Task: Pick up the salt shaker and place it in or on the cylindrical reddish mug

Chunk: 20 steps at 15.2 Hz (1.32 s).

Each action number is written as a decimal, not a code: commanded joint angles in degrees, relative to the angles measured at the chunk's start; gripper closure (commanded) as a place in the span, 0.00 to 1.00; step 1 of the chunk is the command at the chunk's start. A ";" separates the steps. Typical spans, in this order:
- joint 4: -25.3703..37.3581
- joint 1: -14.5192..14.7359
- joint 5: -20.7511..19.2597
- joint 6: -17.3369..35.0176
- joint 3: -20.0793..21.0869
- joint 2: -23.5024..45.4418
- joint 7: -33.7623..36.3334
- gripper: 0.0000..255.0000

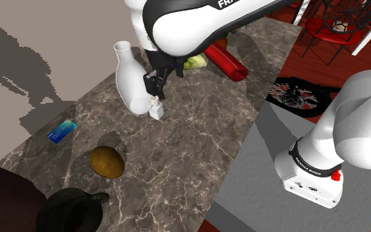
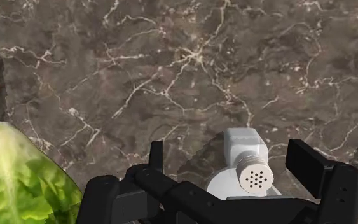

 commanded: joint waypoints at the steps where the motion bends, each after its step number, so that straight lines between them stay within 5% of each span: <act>1: 3.13 0.45 -1.06 1.66 1.03 4.03 1.34 0.00; 4: 6.34 1.14 -2.57 3.56 2.03 8.44 2.99 0.00; 11: 3.13 0.91 -3.95 9.21 1.78 11.05 3.92 0.00; 19: 3.13 0.91 -3.95 9.21 1.78 11.05 3.92 0.00; 20: 3.14 0.96 -3.94 9.18 1.83 11.04 4.00 1.00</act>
